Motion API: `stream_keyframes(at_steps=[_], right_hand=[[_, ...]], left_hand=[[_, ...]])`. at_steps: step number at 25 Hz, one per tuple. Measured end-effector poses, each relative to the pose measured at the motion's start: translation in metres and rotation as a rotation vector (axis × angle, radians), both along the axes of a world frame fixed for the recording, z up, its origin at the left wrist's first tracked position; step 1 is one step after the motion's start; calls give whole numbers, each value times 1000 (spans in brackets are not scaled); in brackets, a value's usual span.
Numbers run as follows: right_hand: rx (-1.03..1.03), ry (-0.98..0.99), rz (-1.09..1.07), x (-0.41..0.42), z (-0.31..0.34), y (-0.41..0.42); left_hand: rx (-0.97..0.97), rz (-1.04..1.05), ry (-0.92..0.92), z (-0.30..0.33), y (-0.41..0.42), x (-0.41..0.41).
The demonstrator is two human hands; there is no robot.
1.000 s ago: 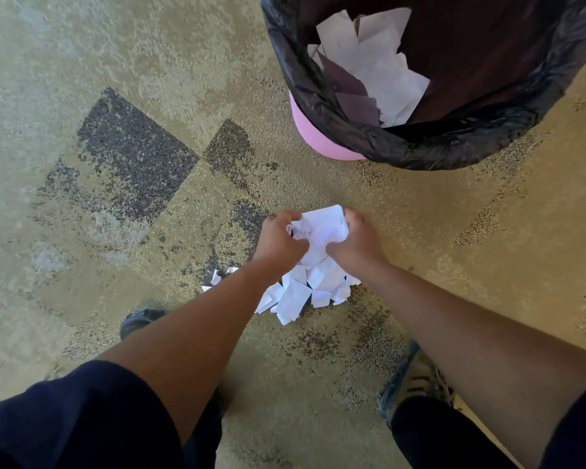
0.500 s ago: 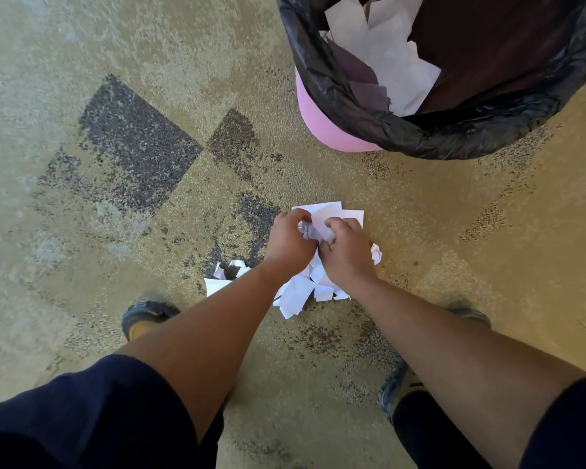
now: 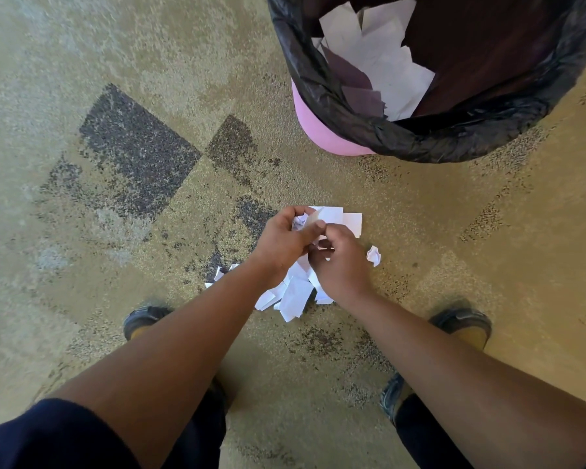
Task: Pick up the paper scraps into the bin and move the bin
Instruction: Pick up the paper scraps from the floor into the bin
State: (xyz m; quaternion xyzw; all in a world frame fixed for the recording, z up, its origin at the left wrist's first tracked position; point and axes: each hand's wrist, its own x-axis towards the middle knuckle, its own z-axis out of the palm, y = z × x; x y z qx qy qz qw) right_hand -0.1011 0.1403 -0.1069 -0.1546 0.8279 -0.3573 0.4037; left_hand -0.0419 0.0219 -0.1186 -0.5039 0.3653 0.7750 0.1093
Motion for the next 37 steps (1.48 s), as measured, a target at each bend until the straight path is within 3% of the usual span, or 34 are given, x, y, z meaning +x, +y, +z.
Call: stream_keyframes(at_steps=[2,5,8,11,14,19,21,26,30,33,37], right_hand=[[-51,-59,-24,0,8,2],[-53,-95,-234,-4,19,5],[-91,-227,-372,-9,36,-1],[-309,-375,-426,-6,69,-19],[-502,-230,-452,-10,116,-40],[-738,107,-419,-50,179,-64],[-762,213,-416,-77,192,-73],[-420,465,-354,-143,194,-89],[-199,467,-127,-160,191,-93],[-219,472,-107,-148,187,-87],[-456,709,-108,-125,177,-69]], left_hand=[[-130,-22,-64,2,-4,4],[-247,22,-154,15,-14,6],[-206,123,-19,53,-23,4],[-175,157,142,100,-25,-8],[-350,116,257,151,-32,-26],[-897,-113,596,220,-48,-63],[-1060,-201,633,230,-58,-89],[-1222,-535,509,221,-86,-143],[-1236,-869,333,203,-97,-155],[-1276,-850,336,201,-93,-148],[-1552,-474,516,209,-77,-120]])
